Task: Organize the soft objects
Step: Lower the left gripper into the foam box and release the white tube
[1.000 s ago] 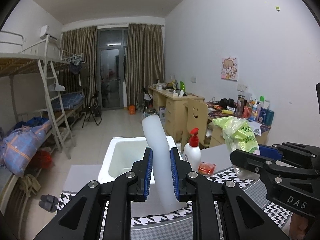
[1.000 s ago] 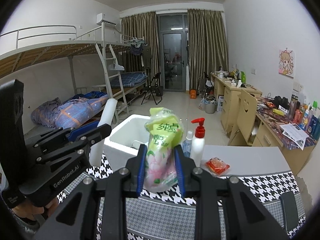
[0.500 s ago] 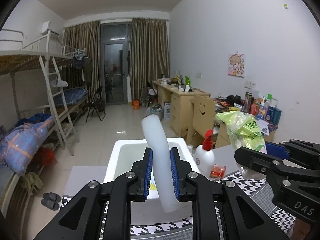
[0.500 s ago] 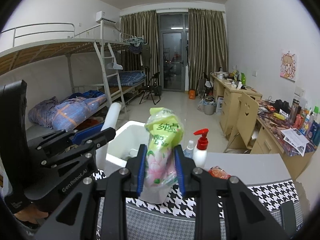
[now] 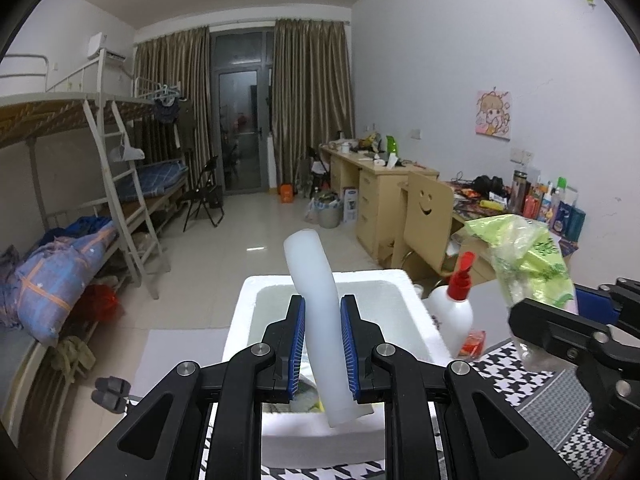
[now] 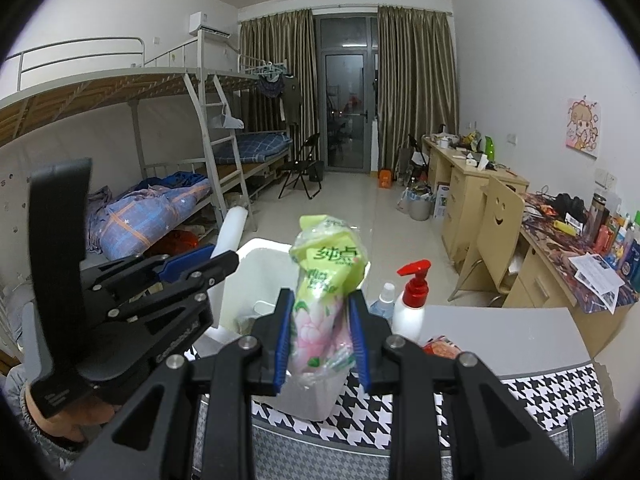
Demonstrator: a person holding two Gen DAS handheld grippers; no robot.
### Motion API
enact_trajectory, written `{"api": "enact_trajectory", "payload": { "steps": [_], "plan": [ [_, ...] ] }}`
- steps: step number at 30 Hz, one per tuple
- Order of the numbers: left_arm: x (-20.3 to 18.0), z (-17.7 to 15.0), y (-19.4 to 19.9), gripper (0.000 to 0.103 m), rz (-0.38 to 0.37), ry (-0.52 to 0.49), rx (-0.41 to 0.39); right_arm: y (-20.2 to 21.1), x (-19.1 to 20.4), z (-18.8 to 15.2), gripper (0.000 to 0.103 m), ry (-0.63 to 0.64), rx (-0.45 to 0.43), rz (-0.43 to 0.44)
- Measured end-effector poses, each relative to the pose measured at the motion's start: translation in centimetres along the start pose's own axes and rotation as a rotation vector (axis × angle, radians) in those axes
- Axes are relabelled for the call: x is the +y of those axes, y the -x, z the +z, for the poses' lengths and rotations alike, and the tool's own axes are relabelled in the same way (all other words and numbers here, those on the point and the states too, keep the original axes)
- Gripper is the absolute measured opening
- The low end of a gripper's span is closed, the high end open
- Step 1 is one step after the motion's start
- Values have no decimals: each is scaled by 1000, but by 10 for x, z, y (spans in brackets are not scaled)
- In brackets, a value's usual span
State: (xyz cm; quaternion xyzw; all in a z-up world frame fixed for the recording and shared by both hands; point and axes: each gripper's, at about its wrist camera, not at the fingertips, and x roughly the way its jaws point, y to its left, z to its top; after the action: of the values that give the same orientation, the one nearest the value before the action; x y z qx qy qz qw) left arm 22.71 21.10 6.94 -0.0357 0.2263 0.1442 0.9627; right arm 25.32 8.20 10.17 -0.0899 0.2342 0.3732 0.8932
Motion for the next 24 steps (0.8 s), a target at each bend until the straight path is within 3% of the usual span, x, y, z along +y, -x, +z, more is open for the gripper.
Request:
{"api": "enact_trajectory", "payload": {
  "steps": [16,22,24],
  "plan": [
    [6,-2,-39,20,30,-4,52,-21,-3,6,32,-5,27,1],
    [13,-8,-50,30,58,-4,74,-30,-3,7,32,-6,44,-5],
    [15,-8,-49,54,67,1,73,-32,-3,7,32,-4,47,-6]
  ]
}}
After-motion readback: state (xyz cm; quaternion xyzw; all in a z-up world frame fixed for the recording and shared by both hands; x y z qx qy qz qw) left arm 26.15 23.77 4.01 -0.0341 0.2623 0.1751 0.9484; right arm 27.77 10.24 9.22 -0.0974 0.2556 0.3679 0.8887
